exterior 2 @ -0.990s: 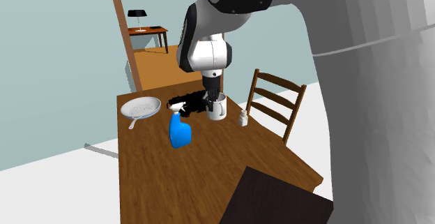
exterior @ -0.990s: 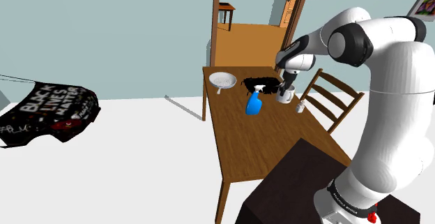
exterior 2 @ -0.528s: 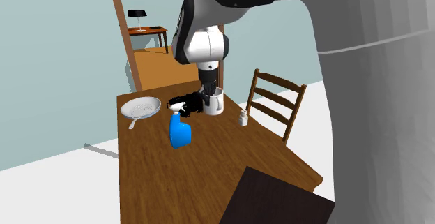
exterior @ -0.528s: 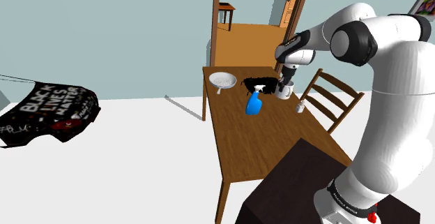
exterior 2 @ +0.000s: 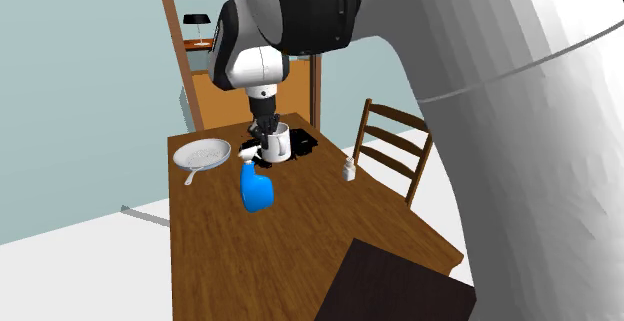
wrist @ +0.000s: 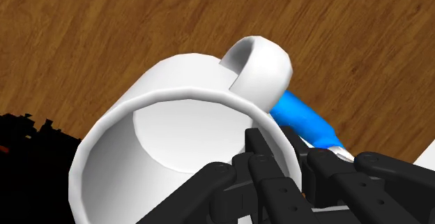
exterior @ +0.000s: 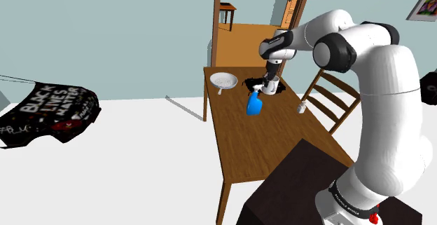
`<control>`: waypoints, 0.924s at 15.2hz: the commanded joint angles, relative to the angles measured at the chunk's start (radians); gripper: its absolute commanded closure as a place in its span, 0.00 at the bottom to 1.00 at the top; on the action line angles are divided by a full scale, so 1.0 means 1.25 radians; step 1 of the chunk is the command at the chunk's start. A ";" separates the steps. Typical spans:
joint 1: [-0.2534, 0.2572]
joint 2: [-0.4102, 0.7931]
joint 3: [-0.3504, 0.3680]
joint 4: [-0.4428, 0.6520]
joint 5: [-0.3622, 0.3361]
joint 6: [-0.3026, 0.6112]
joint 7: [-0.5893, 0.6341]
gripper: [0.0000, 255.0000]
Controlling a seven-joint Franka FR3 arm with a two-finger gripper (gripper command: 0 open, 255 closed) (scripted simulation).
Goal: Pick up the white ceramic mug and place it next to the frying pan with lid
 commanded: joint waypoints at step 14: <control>-0.015 0.407 0.066 0.714 0.013 -0.288 0.204 1.00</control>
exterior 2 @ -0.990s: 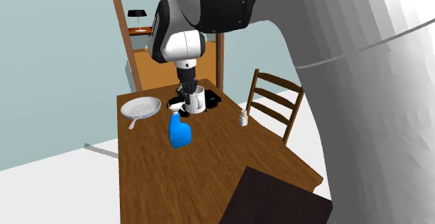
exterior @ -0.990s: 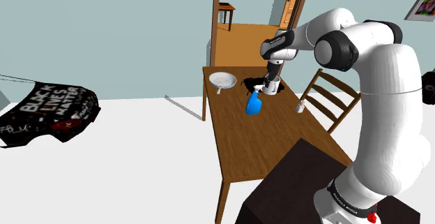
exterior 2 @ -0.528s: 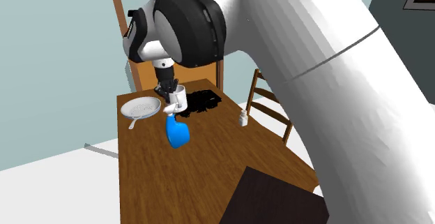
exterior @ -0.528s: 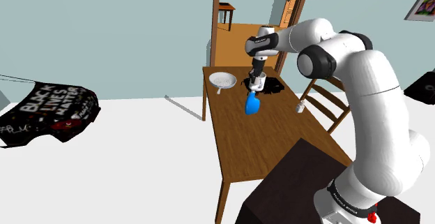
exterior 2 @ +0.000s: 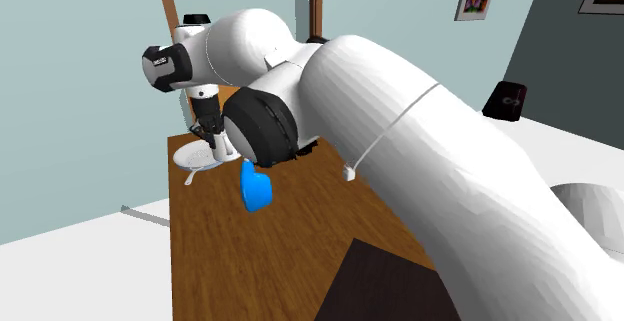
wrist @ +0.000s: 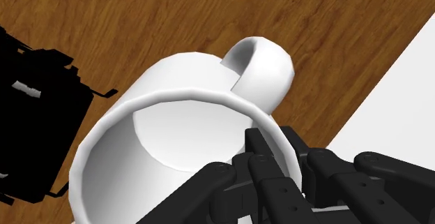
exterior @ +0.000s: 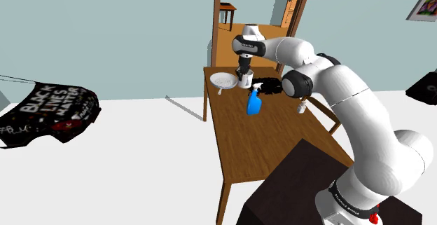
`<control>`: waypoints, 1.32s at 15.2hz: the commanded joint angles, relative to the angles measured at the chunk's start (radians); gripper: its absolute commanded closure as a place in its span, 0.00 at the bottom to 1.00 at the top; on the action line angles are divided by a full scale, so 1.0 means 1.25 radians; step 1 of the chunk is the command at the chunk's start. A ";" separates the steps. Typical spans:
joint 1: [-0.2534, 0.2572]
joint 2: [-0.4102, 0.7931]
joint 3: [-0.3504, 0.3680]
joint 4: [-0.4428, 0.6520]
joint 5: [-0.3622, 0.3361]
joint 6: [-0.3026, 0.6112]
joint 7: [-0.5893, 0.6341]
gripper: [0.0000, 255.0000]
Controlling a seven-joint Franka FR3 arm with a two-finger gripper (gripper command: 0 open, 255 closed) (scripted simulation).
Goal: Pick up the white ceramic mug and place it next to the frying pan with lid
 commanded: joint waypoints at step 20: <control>-0.006 0.131 0.016 0.013 0.013 0.119 0.000 1.00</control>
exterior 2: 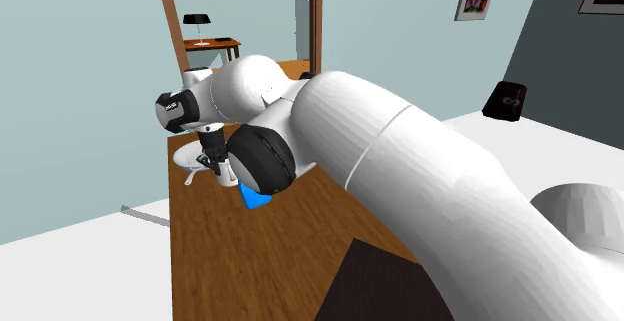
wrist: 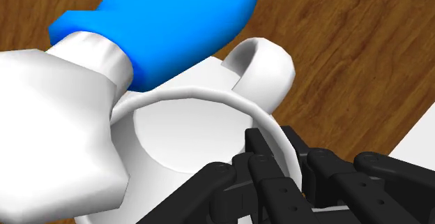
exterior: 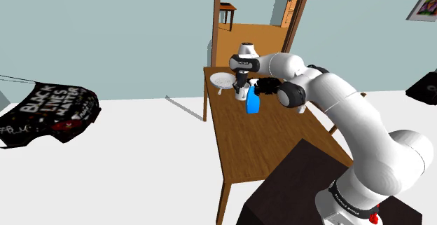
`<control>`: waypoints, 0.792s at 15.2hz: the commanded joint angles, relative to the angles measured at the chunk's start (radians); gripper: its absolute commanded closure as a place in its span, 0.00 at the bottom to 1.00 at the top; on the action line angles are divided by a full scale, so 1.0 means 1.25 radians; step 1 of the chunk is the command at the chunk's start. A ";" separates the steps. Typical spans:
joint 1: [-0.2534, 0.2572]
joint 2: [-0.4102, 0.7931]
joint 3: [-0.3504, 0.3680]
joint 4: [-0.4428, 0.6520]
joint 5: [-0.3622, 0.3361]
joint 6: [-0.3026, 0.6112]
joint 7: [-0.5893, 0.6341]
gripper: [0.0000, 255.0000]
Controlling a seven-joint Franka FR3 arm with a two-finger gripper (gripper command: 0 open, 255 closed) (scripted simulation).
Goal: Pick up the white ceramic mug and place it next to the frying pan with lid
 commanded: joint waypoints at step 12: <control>-0.020 0.113 0.010 0.104 0.001 0.013 0.011 1.00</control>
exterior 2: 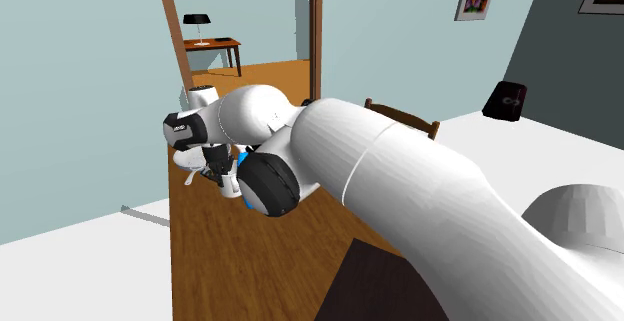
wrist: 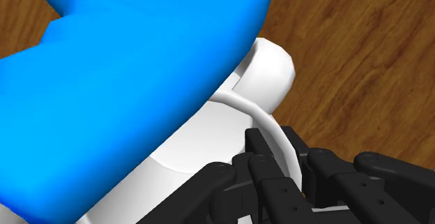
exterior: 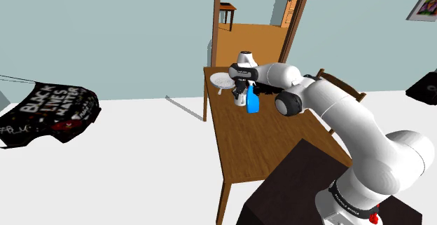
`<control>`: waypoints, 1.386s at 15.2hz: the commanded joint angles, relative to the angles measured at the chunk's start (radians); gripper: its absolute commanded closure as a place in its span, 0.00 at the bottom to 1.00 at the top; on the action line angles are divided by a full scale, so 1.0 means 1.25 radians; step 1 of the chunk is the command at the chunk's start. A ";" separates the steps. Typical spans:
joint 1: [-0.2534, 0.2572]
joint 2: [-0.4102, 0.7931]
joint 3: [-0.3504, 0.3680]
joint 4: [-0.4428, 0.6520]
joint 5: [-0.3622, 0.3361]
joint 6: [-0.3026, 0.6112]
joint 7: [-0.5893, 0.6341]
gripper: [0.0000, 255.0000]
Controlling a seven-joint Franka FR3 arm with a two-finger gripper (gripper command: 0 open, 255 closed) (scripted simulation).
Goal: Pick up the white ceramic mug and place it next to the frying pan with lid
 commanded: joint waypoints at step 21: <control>0.021 -0.114 -0.010 -0.112 0.000 -0.006 -0.012 0.00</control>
